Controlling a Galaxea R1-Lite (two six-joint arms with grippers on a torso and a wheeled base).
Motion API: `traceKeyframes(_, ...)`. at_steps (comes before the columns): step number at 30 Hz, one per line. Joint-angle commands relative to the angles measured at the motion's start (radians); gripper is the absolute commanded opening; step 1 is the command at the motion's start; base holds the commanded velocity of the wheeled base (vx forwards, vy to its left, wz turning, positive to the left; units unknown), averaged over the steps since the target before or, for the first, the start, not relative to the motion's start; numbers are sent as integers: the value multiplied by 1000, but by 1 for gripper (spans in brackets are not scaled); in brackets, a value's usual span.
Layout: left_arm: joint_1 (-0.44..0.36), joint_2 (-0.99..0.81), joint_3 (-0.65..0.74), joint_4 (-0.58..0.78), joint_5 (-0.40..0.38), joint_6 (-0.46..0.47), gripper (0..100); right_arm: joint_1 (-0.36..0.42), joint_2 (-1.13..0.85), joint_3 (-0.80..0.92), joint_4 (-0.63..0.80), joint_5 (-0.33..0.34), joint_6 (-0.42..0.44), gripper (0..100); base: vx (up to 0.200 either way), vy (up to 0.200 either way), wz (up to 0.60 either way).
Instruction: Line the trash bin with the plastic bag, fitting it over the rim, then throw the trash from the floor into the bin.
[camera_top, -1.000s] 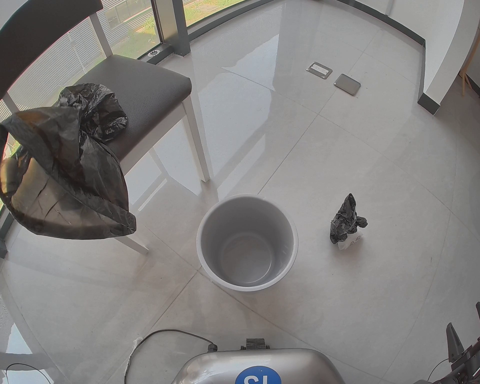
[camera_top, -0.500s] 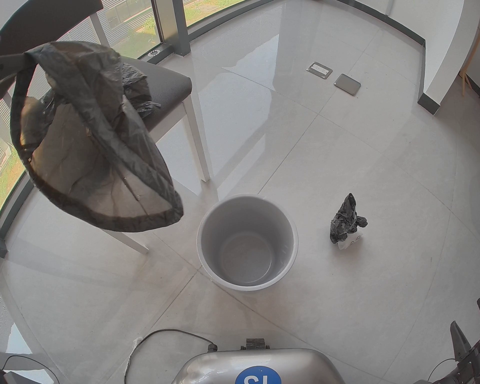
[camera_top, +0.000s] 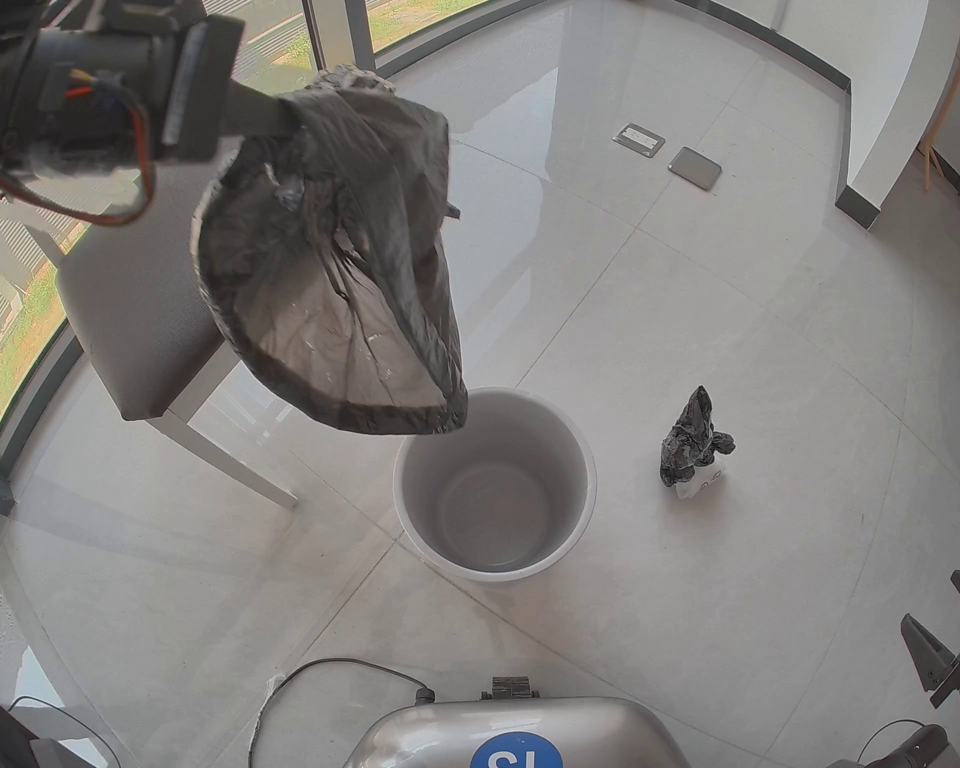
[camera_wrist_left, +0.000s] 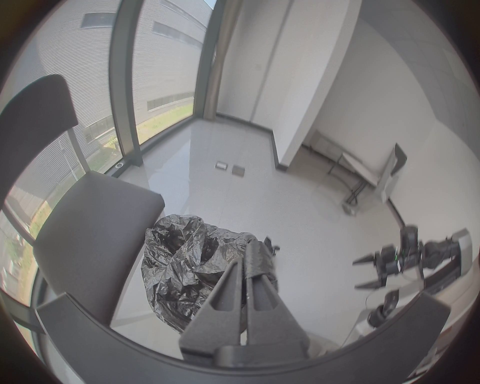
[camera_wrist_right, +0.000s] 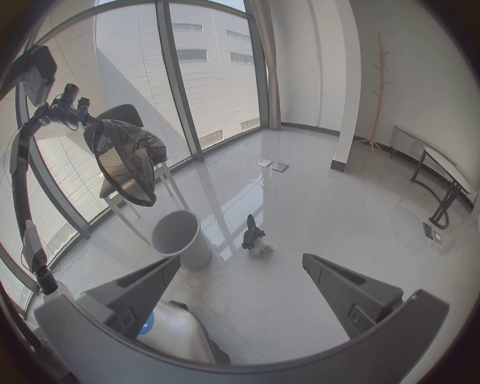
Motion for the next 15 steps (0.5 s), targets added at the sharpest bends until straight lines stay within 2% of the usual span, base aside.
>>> traceKeyframes(1,-82,167,-4,89,8,-3,0,26,259,-70,-7,55,-28,100,0,0,0)
traceKeyframes(3,-91,204,-4,115,8,-5,0,44,345,-98,-14,106,-28,100,0,0,0)
traceKeyframes(5,-91,236,-4,138,8,-5,0,59,436,-144,-20,121,-43,100,0,0,0)
traceKeyframes(9,-91,230,-4,175,8,-17,0,104,511,-187,-40,124,-88,100,0,0,0)
traceKeyframes(15,-83,138,-4,273,6,-27,0,109,520,-162,-69,126,-115,100,0,0,0)
